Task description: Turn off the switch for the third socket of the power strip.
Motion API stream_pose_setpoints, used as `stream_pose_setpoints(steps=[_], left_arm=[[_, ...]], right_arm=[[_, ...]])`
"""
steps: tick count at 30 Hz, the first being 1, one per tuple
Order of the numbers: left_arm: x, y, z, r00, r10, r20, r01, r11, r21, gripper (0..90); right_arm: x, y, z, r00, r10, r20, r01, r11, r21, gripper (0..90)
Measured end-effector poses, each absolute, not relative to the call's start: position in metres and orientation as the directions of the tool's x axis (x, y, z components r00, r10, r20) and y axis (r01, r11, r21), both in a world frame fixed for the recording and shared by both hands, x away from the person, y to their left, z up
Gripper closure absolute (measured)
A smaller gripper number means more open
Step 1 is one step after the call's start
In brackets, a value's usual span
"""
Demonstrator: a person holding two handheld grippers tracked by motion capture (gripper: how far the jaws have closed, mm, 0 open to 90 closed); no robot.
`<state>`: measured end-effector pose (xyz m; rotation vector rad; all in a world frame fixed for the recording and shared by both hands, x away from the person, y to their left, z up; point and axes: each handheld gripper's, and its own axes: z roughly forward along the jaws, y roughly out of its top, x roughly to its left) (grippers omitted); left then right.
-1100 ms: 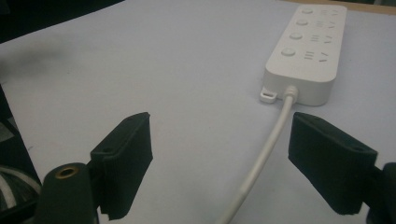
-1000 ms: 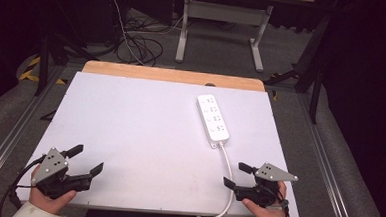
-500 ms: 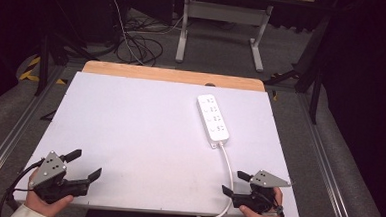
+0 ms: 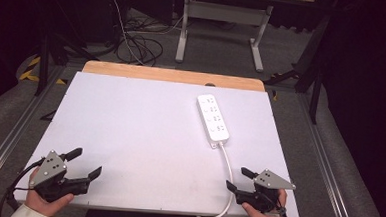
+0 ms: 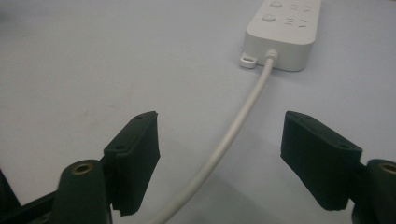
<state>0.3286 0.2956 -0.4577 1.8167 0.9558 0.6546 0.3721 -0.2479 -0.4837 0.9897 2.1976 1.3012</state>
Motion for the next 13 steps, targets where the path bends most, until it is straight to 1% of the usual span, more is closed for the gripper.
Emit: stream_pose_setpoints(steps=[7,11,13], left_arm=[[0.3289,0.2952,-0.4575,0.541,0.84,0.041,0.313,-0.246,0.917,14.8],[0.33,0.2962,-0.4573,0.537,0.841,0.063,0.299,-0.259,0.918,14.1],[0.3303,0.2957,-0.4575,0.538,0.841,0.063,0.305,-0.263,0.915,14.2]], right_arm=[[0.3718,-0.2484,-0.4834,-0.672,0.74,0.028,0.373,0.305,0.876,28.4],[0.3714,-0.2485,-0.4832,-0.674,0.738,0.027,0.368,0.304,0.879,28.4],[0.3707,-0.2496,-0.4821,-0.671,0.741,0.021,0.359,0.3,0.884,30.1]])
